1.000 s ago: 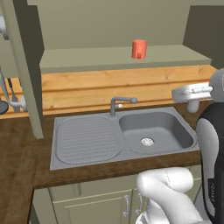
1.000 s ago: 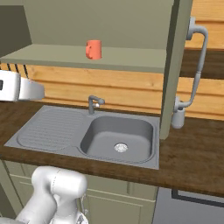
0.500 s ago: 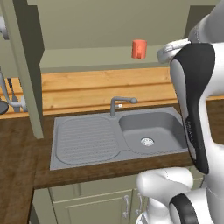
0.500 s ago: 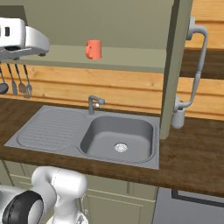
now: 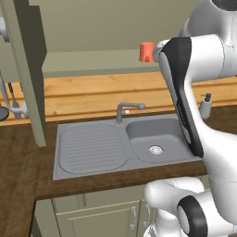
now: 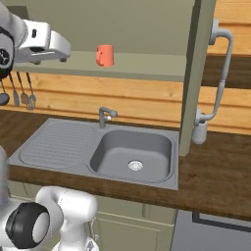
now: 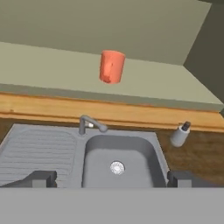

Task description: Gather all objects into one cabinet and sort the glasses and bowls to opposite sides.

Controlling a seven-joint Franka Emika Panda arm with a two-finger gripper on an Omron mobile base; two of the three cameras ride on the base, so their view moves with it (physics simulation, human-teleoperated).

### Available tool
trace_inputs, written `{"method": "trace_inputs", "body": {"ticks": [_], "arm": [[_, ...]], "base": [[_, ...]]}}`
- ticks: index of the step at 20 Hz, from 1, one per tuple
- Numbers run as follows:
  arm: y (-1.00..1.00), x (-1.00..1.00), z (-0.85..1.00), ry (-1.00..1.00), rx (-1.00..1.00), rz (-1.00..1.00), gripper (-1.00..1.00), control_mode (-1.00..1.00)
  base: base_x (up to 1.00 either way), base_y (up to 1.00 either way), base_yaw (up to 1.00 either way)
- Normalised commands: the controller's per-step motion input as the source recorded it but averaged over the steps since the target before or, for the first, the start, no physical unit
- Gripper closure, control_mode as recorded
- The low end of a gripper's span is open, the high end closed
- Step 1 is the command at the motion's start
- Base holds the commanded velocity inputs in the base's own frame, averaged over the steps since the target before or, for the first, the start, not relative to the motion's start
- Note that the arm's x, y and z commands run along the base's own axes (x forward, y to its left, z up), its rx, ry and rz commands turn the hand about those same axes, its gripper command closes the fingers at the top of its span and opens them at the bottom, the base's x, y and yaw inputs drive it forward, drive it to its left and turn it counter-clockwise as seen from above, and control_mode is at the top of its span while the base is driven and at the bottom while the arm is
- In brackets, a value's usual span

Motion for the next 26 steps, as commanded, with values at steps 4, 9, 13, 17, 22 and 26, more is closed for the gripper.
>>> {"method": "trace_inputs", "body": {"ticks": [4, 9, 13, 17, 22, 26], "arm": [[0.0, 0.47, -0.03, 0.0, 0.01, -0.04, -1.0, -1.0], [-0.07, 0.67, -0.07, 0.01, 0.01, -0.04, -1.0, -1.0], [-0.01, 0.67, -0.01, 0.0, 0.05, -0.1, -1.0, -1.0], [0.0, 0.43, -0.15, 0.0, 0.05, -0.01, -1.0, -1.0], [-0.01, 0.5, -0.34, 0.0, 0.12, 0.0, -1.0, -1.0], [-0.02, 0.53, -0.1, 0.0, 0.13, 0.0, -1.0, -1.0]], "base": [[0.0, 0.0, 0.0], [0.0, 0.0, 0.0], [0.0, 0.0, 0.0], [0.0, 0.0, 0.0], [0.0, 0.0, 0.0], [0.0, 0.0, 0.0]]}}
